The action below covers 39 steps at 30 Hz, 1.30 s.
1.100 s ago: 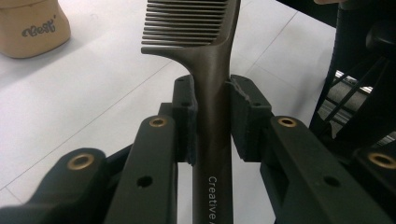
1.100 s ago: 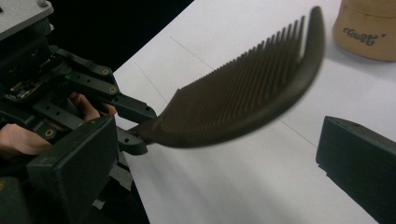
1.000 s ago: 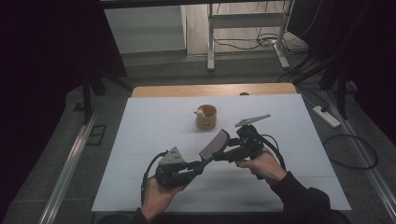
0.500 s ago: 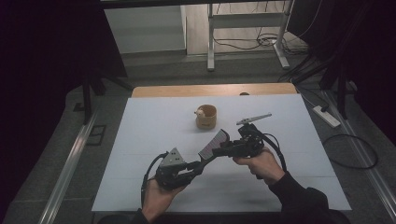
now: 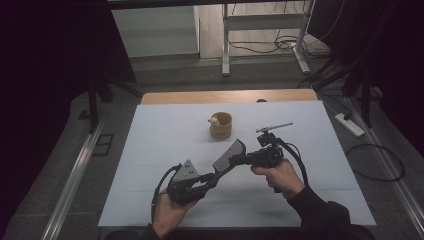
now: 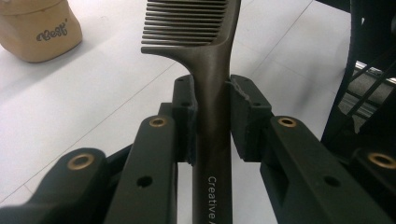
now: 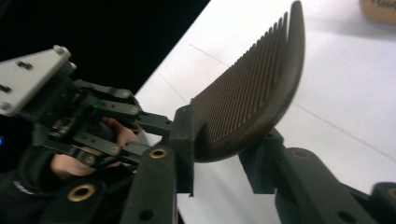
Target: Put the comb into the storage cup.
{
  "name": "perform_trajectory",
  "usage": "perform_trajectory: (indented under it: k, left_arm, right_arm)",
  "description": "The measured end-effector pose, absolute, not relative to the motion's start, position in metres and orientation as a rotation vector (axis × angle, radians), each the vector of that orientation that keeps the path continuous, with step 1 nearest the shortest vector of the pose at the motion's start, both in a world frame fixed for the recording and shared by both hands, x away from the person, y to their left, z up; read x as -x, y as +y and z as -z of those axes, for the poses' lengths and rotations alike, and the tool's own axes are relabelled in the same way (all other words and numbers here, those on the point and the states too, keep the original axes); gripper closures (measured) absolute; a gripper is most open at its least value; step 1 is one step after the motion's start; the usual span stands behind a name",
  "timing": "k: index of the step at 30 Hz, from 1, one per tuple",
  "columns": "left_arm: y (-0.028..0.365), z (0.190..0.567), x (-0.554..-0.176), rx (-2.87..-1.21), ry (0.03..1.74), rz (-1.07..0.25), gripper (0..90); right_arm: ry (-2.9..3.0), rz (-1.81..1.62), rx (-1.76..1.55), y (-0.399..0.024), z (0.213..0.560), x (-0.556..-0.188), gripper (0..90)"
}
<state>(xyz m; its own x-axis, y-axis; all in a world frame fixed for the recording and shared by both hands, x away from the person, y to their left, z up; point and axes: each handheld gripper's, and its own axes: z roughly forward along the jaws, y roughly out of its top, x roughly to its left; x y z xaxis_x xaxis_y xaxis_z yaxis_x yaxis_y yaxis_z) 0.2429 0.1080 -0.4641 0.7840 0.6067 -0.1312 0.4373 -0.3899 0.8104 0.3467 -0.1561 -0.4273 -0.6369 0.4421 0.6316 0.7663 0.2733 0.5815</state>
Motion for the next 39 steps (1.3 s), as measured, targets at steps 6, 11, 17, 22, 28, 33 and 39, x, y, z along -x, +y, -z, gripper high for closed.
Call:
perform_trajectory:
  k: [6,11,17,22,28,33,39]
  left_arm:
    - [0.103,0.468,-0.245,-2.089,0.769,-0.212,71.8]
    - [0.104,0.467,-0.246,-2.078,0.777,-0.199,67.7]
    - [0.105,0.467,-0.248,-2.072,0.798,-0.193,49.6]
    - [0.108,0.467,-0.249,-2.059,0.818,-0.173,38.9]
    - [0.111,0.468,-0.250,-2.060,0.827,-0.168,27.7]
    - [0.116,0.469,-0.251,-2.051,0.847,-0.156,19.4]
    - [0.121,0.469,-0.250,-2.070,0.869,-0.168,7.9]
  right_arm:
    - [-2.099,1.306,1.085,-0.157,0.427,-0.347,83.6]
    - [-2.088,1.295,1.114,-0.157,0.426,-0.346,84.0]
    - [-2.130,1.310,1.121,-0.157,0.425,-0.345,84.0]
    - [-2.143,1.334,1.102,-0.157,0.424,-0.344,83.9]
    - [-2.175,1.378,1.067,-0.158,0.422,-0.342,83.9]
    - [-2.205,1.398,1.064,-0.161,0.420,-0.341,83.9]
    - [-2.236,1.428,1.040,-0.163,0.419,-0.341,83.9]
